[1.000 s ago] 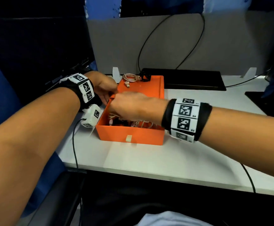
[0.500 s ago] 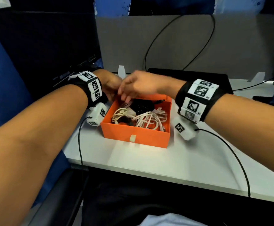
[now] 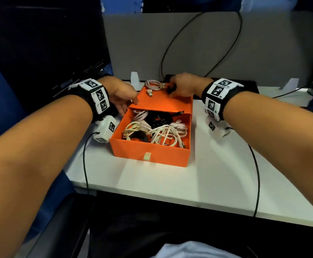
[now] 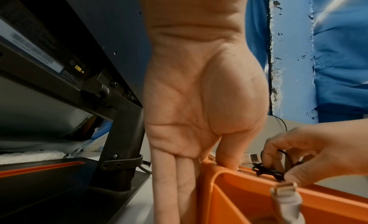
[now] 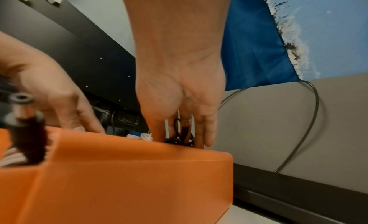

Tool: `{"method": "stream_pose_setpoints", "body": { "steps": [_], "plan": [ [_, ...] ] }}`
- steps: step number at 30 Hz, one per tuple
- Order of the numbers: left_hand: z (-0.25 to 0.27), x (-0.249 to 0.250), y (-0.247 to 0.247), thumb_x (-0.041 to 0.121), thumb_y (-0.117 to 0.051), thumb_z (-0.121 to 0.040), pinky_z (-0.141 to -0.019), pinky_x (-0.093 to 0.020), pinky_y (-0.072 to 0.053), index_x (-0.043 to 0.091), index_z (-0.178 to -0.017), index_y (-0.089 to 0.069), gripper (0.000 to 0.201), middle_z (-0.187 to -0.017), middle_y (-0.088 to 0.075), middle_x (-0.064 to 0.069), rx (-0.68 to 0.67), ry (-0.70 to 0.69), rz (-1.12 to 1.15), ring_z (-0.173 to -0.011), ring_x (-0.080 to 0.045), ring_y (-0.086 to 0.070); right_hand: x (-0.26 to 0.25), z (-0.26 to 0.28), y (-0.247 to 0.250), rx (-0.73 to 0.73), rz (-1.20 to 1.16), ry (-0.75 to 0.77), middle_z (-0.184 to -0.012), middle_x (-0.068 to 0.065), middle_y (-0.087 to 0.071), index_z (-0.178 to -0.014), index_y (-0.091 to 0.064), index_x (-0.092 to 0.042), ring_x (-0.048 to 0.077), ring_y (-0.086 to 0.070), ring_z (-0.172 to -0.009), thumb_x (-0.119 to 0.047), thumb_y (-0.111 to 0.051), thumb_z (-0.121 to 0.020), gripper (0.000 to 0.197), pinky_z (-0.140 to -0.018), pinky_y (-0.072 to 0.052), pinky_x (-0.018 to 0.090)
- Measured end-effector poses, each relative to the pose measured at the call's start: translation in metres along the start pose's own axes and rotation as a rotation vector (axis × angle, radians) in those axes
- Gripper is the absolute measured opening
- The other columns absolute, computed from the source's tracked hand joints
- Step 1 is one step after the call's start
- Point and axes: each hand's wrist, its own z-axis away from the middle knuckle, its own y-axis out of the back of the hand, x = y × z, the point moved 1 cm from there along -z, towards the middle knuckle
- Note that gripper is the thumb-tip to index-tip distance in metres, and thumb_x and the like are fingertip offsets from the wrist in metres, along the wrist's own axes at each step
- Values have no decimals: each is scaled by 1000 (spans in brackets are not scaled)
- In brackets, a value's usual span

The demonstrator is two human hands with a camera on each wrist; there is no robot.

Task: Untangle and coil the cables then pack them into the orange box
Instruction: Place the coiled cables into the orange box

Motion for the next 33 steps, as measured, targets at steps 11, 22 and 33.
{"method": "stream_pose_setpoints", "body": {
  "steps": [11,22,33],
  "plan": [
    [4,-4,0,14,-37,-107,-84,-48,-60,0,-127,-57,32,-100,-75,-19,-10,-18,2,-84,-34,-74,-32,98,54,297,-340,210,-120,6,-68,-139,-51,-18,22,-63,-107,-37,-68,-97,49,-90,-53,39],
    [4,-3,-2,10,-35,-107,-60,-38,-64,1,-135,-52,34,-106,-72,-20,28,-19,29,-70,-27,-77,-92,128,-7,-221,-122,423,-124,3,-72,-127,-70,-17,25,-65,-109,-10,-44,-96,41,-95,-53,40],
    [0,-2,-2,15,-35,-109,-72,-43,-62,2,-138,-50,36,-110,-72,-20,21,-14,38,-79,-30,-76,-69,113,12,-484,-456,330,-103,-30,-64,-133,-69,-30,-22,-59,-82,-20,-51,-105,34,-77,-41,1]
  ]
}}
